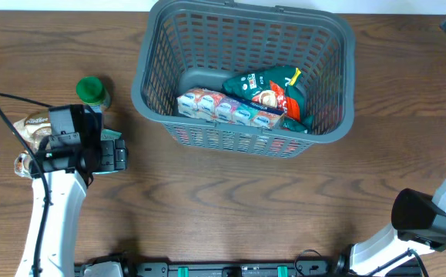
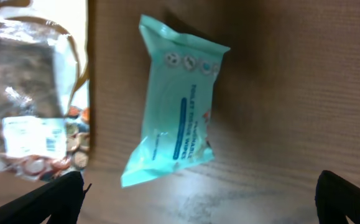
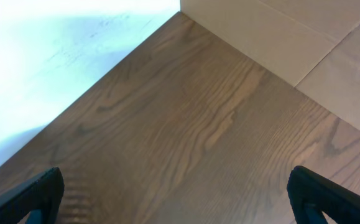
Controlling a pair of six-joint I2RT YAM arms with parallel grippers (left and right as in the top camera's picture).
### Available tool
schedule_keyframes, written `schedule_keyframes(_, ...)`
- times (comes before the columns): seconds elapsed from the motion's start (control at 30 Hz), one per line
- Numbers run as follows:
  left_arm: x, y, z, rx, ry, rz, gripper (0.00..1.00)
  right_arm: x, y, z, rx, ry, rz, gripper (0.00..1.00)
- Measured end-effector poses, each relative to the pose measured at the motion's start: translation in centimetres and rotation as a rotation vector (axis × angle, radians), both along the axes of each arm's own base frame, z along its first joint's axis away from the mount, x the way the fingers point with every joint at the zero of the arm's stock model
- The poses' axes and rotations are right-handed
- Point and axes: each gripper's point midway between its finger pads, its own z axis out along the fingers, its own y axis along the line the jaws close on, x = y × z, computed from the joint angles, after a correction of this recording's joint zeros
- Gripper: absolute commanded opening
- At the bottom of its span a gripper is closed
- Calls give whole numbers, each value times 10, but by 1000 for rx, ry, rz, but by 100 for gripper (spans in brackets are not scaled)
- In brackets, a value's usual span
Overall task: Pack container
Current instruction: 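Reach the left gripper to the teal wet-wipes pack and grasp it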
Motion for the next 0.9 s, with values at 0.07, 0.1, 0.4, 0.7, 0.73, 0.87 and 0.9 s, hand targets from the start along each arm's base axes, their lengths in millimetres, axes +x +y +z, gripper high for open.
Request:
schedule_keyframes(0.07, 3, 0, -5, -3, -4, -3, 99, 0, 0, 0, 0, 0, 0, 99)
schedule_keyframes(0.1, 4, 0, -9, -3, 2, -6, 98, 0, 0, 0, 0, 0, 0, 99)
schedule_keyframes(0.4, 12, -1, -60, -28, 125, -30, 99, 0, 0, 0, 0, 0, 0, 99)
schedule_keyframes(0.7, 27, 1, -82, -12, 128, -77, 11, 0, 0, 0, 0, 0, 0, 99)
schedule_keyframes(0.73, 28, 1, -81, -10, 122, -79, 6, 0, 0, 0, 0, 0, 1, 99)
schedule_keyframes(0.87, 32, 1, -80, -5, 107, -90, 6, 0, 0, 0, 0, 0, 0, 99)
schedule_keyframes(0.9, 32, 1, -80, -5, 107, -92, 6, 0, 0, 0, 0, 0, 0, 99)
